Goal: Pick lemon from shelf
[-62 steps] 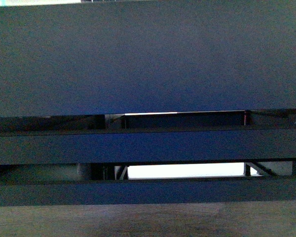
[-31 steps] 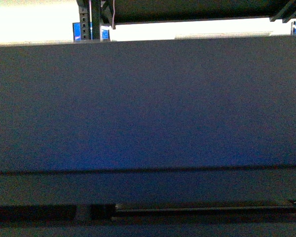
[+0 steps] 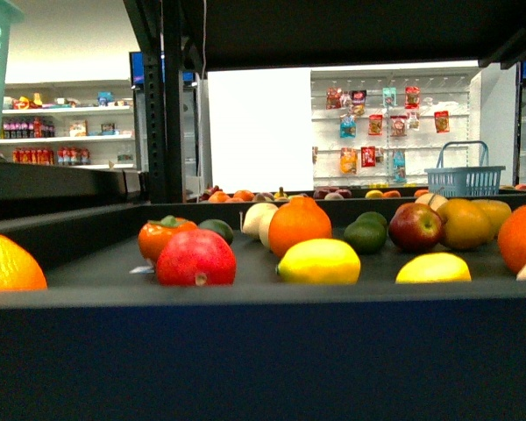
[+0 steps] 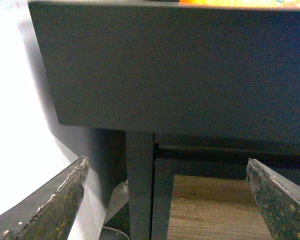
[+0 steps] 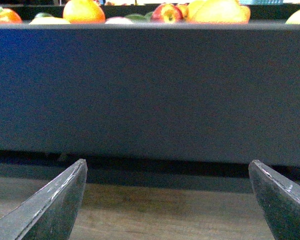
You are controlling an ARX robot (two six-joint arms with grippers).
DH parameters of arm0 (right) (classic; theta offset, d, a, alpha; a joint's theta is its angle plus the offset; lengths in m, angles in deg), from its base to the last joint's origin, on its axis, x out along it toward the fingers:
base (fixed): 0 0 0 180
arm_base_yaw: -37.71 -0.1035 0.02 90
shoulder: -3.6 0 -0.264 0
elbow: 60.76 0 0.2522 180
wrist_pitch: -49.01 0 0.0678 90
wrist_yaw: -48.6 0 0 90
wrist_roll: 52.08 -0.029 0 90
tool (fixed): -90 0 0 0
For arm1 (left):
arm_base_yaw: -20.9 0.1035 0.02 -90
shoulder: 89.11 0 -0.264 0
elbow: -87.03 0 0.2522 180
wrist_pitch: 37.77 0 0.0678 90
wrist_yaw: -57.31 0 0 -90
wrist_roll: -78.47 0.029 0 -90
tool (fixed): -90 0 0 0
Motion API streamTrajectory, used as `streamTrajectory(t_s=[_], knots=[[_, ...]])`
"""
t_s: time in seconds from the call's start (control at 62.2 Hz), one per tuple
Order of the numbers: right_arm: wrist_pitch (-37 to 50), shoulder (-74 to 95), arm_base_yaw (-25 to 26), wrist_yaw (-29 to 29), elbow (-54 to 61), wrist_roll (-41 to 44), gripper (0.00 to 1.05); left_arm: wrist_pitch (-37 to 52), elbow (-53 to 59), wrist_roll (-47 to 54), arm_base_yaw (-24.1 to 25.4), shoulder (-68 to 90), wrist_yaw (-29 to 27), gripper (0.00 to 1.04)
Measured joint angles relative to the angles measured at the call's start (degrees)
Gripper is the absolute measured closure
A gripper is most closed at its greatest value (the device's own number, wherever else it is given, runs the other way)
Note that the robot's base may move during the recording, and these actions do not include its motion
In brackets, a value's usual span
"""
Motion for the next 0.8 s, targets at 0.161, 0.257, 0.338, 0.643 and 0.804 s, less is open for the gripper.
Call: streamTrajectory(t_s=[0.161,0.257,0.338,0.643,0.804], knots=[[0.0,0.0,0.0,0.0,0.0,0.0,0.07,0.0,0.0,0.0,0.0,0.0,0.0,0.08],[0.0,0.0,0.0,0.0,0.0,0.0,0.07,0.0,0.0,0.0,0.0,0.0,0.0,0.08],[0.0,0.0,0.0,0.0,0.0,0.0,0.07,0.0,0.0,0.0,0.0,0.0,0.0,0.08],[0.0,0.0,0.0,0.0,0.0,0.0,0.07,0.0,0.0,0.0,0.0,0.0,0.0,0.08],[0.0,0.0,0.0,0.0,0.0,0.0,0.07,0.0,0.0,0.0,0.0,0.0,0.0,0.08]])
